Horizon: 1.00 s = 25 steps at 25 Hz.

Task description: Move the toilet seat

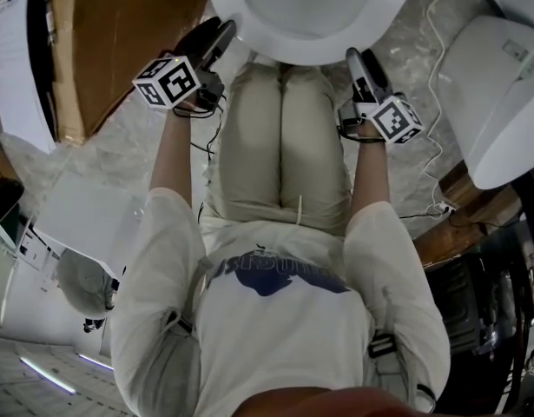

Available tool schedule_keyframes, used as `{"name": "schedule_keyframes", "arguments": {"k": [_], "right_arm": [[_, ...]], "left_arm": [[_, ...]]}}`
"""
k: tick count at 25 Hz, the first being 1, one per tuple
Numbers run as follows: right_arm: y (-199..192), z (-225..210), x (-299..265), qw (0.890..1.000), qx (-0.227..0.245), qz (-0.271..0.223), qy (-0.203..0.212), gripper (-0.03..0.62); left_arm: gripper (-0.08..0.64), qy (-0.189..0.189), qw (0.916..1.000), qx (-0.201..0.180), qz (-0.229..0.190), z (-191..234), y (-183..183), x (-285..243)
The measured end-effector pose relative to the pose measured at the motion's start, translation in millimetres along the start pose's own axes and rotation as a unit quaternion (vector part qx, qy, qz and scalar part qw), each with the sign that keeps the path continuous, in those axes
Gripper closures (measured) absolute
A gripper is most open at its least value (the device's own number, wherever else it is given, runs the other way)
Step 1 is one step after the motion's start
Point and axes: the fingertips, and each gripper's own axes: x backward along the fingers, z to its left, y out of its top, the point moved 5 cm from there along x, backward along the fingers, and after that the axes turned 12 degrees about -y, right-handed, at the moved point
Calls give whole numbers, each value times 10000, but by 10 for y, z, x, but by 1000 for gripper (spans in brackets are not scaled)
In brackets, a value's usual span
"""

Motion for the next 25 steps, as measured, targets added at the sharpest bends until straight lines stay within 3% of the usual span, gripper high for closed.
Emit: {"name": "schedule_keyframes", "arguments": {"k": [6, 9, 12, 14, 16, 21, 25], "right_arm": [[31, -21, -21, 9986, -451, -221, 157, 367], [53, -40, -17, 9991, -322, -189, 208, 371], [40, -55, -24, 9986, -457, -175, 175, 436], [14, -56, -4, 9982, -556, -196, 74, 494], [-1, -52, 30, 9978, -625, -222, 63, 496], [52, -42, 53, 9962, -831, -251, 119, 499], [196, 256, 279, 9944, -973, -321, 269, 495]], "left_arm": [[370, -333, 9993, 123, -106, 88, -35, -28], [370, -557, 9980, 250, -148, 103, -53, -83], [374, -522, 9978, 355, -216, 124, -18, -52], [414, -457, 9979, 400, -237, 133, 8, 29], [451, -417, 9980, 426, -211, 135, 2, 66], [459, -463, 9969, 609, -199, 110, 32, 61], [457, -553, 9961, 633, -273, -218, 306, 262]]}}
